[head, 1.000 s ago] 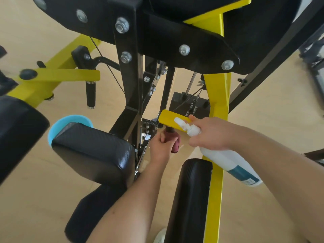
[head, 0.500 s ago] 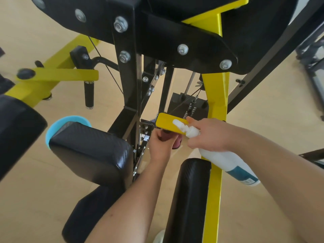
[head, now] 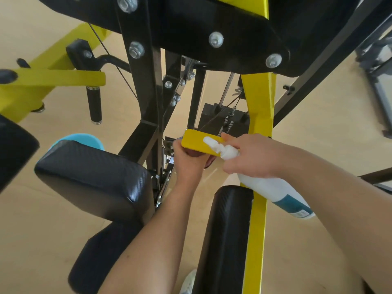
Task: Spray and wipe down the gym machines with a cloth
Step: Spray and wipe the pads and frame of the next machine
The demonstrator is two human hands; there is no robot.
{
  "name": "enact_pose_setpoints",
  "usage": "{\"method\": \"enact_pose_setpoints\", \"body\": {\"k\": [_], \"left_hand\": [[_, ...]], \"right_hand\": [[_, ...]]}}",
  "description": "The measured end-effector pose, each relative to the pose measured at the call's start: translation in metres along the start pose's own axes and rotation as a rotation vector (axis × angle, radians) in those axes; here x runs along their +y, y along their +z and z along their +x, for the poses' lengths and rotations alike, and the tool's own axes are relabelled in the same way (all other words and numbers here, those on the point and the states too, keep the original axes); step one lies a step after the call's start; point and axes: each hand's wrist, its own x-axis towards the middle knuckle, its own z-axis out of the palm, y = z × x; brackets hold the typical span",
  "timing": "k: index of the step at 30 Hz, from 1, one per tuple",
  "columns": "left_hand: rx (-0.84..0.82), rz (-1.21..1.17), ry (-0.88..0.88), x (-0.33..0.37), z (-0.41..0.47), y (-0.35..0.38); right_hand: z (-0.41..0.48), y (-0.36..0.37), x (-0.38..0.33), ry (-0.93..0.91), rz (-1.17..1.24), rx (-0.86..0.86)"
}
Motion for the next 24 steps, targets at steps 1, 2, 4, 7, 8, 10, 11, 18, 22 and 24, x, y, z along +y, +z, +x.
{"method": "enact_pose_setpoints", "body": {"k": [1,2,4,7,8,10,11,18,22,24], "left_hand": [[-0.018,0.012,-0.031,-0.002,-0.001,0.002],[-0.049,0.024,-0.067,-0.003,-0.005,0.003],[-0.112,0.093,-0.108,-0.016,-0.006,0.001],[-0.178,0.217,-0.157,-0.015,-0.006,-0.009],[-0.2,0.253,-0.186,-0.012,-0.01,-0.015],[-0.176,0.323,-0.271,-0.004,-0.021,-0.026],[-0.145,0.32,-0.293,0.001,-0.029,-0.03],[-0.136,0.233,-0.187,0.04,-0.073,-0.043],[-0.083,0.244,-0.09,0.076,-0.086,-0.046],[-0.071,0.243,-0.082,0.09,-0.087,-0.049]], "right_hand": [[0.0,0.0,0.001,-0.002,0.006,0.003],[-0.001,0.0,0.0,-0.011,0.005,0.002],[-0.002,0.0,-0.003,-0.032,-0.017,-0.005],[-0.004,-0.003,-0.002,-0.033,-0.049,0.001],[-0.005,-0.003,-0.003,-0.032,-0.049,0.001],[-0.004,-0.002,-0.004,-0.035,-0.041,0.016],[-0.004,-0.002,-0.003,-0.037,-0.047,0.026],[-0.012,-0.001,-0.005,-0.055,-0.051,0.053],[-0.026,0.0,-0.002,-0.029,0.057,0.116],[-0.036,0.001,-0.003,-0.026,0.102,0.153]]}}
